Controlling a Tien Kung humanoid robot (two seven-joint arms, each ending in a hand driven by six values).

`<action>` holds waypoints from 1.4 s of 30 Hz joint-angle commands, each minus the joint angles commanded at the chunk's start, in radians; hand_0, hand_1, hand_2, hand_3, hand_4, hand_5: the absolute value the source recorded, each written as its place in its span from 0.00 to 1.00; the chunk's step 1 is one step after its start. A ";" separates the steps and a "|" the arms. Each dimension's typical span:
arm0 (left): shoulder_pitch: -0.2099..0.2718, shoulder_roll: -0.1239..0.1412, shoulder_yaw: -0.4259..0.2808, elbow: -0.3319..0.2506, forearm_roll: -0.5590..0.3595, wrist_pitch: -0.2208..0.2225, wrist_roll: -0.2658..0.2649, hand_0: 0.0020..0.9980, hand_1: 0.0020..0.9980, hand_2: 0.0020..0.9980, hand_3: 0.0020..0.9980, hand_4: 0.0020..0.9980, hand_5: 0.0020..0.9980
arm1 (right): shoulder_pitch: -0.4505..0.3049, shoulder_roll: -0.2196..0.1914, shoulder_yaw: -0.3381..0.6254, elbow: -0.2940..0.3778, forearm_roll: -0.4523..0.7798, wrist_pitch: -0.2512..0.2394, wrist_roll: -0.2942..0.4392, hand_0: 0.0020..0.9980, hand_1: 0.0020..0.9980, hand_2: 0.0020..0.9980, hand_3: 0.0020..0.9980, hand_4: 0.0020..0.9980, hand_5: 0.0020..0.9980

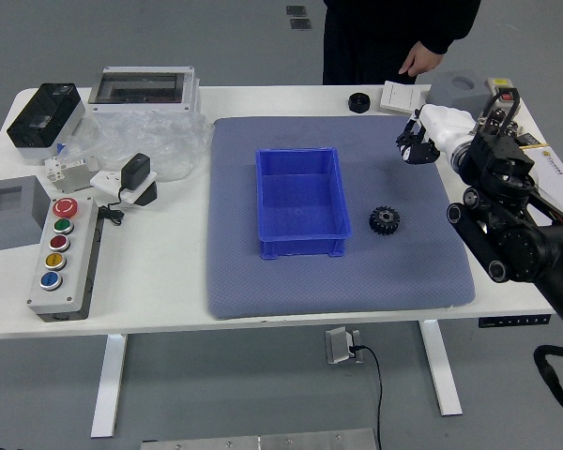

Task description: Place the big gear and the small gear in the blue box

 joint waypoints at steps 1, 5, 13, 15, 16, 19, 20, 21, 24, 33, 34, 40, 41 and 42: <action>0.000 0.000 0.000 0.000 0.000 0.000 0.000 0.80 0.77 0.77 0.69 0.57 0.23 | -0.004 -0.001 -0.002 0.015 -0.001 0.001 -0.001 0.57 0.46 0.48 0.51 0.50 0.16; 0.000 0.000 0.000 0.000 -0.001 0.000 0.000 0.80 0.77 0.77 0.69 0.58 0.23 | -0.016 -0.001 -0.010 0.066 -0.002 0.004 -0.004 0.57 0.46 0.47 0.52 0.49 0.15; 0.003 0.000 -0.001 0.000 0.000 -0.001 0.001 0.79 0.77 0.77 0.69 0.58 0.23 | -0.043 0.002 -0.026 0.173 -0.003 0.010 -0.011 0.57 0.46 0.47 0.52 0.49 0.15; 0.003 0.000 -0.001 0.000 0.000 -0.001 0.002 0.79 0.77 0.77 0.69 0.58 0.23 | -0.051 0.005 -0.034 0.202 -0.003 0.014 -0.012 0.57 0.46 0.47 0.52 0.49 0.15; 0.003 0.000 -0.001 0.000 0.000 -0.001 0.002 0.79 0.77 0.77 0.69 0.58 0.23 | -0.054 0.006 -0.037 0.213 -0.003 0.015 -0.013 0.57 0.46 0.47 0.52 0.49 0.15; 0.002 0.000 0.000 0.000 0.000 -0.002 0.002 0.79 0.77 0.77 0.69 0.58 0.24 | -0.062 0.012 -0.054 0.250 -0.001 0.021 -0.016 0.57 0.46 0.47 0.52 0.49 0.14; 0.002 0.000 0.001 0.000 0.000 -0.002 0.002 0.79 0.77 0.77 0.69 0.58 0.24 | -0.064 0.014 -0.058 0.259 -0.001 0.023 -0.016 0.57 0.46 0.47 0.52 0.49 0.14; 0.001 0.000 0.001 0.000 0.000 -0.002 0.002 0.79 0.77 0.77 0.69 0.58 0.24 | -0.067 0.016 -0.063 0.267 0.000 0.024 -0.017 0.57 0.46 0.47 0.52 0.49 0.14; 0.001 0.001 0.000 0.000 0.002 -0.002 0.002 0.79 0.77 0.77 0.69 0.58 0.24 | -0.074 0.024 -0.082 0.295 0.003 0.028 -0.019 0.57 0.46 0.47 0.51 0.49 0.14; 0.000 0.003 -0.001 0.000 0.007 -0.002 0.003 0.79 0.77 0.77 0.69 0.58 0.24 | -0.095 0.046 -0.147 0.330 0.023 0.039 -0.020 0.58 0.46 0.47 0.51 0.50 0.14; 0.000 0.003 -0.001 0.000 0.007 -0.002 0.003 0.79 0.77 0.77 0.69 0.58 0.24 | -0.098 0.049 -0.155 0.333 0.025 0.040 -0.020 0.58 0.46 0.47 0.51 0.50 0.14; -0.001 0.003 0.001 0.000 0.006 -0.002 0.003 0.79 0.77 0.77 0.69 0.58 0.24 | -0.108 0.058 -0.180 0.339 0.040 0.068 -0.017 0.58 0.46 0.47 0.52 0.49 0.13; -0.001 0.003 0.001 0.000 0.006 -0.002 0.003 0.80 0.77 0.77 0.69 0.58 0.25 | -0.109 0.059 -0.182 0.339 0.045 0.077 -0.016 0.57 0.55 0.61 0.64 0.62 0.26; -0.002 0.003 0.001 0.000 0.006 -0.002 0.003 0.80 0.77 0.77 0.69 0.58 0.25 | -0.109 0.060 -0.182 0.339 0.047 0.084 -0.015 0.57 0.55 0.61 0.64 0.62 0.26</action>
